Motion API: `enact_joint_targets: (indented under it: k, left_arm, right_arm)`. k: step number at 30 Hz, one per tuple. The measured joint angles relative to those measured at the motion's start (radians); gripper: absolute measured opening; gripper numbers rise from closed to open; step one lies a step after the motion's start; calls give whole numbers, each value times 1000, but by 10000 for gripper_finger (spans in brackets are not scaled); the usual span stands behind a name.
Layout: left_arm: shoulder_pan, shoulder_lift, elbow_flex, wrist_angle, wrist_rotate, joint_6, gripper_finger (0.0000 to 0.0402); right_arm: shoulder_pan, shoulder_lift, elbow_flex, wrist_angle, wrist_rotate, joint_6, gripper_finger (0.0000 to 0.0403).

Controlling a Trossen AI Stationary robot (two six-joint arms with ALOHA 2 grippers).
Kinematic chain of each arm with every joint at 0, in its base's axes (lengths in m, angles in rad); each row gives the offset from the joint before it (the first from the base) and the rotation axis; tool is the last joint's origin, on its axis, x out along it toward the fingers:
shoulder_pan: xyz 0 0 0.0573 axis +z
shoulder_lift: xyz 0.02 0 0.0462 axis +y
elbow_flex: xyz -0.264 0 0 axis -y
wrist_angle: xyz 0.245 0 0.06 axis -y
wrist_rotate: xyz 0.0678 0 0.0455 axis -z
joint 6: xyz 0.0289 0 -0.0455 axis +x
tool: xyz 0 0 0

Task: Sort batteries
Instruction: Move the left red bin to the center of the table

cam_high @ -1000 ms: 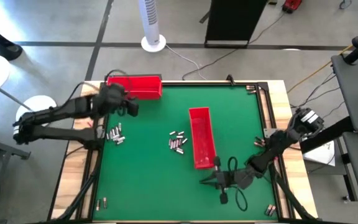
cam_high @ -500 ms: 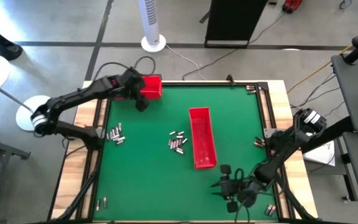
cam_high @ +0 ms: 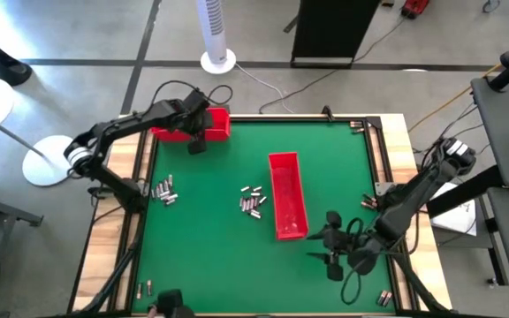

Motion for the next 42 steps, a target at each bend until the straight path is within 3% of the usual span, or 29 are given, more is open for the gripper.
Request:
enact_joint_targets:
  k: [6,12,17,22,26,35,42]
  left_arm:
    - [11,59,0,83,-7,61,231]
    - [6,130,0,66,-8,141,219]
    - [-23,176,16,8,-22,151,158]
    - [-53,192,60,-19,-60,157,72]
    - [-69,194,116,-70,-58,152,10]
    - [-158,173,227,-245,-27,125,2]
    - [-363,106,198,-377,-21,90,1]
  right_arm:
    - [1,-55,0,1,59,-6,195]
    - [1,-11,0,6,59,0,182]
    - [-3,48,0,7,90,-3,169]
    - [-16,88,0,6,175,-11,158]
    - [-35,97,0,7,178,-11,149]
    - [-56,47,0,6,181,-49,140]
    - [-57,-5,0,7,291,-136,154]
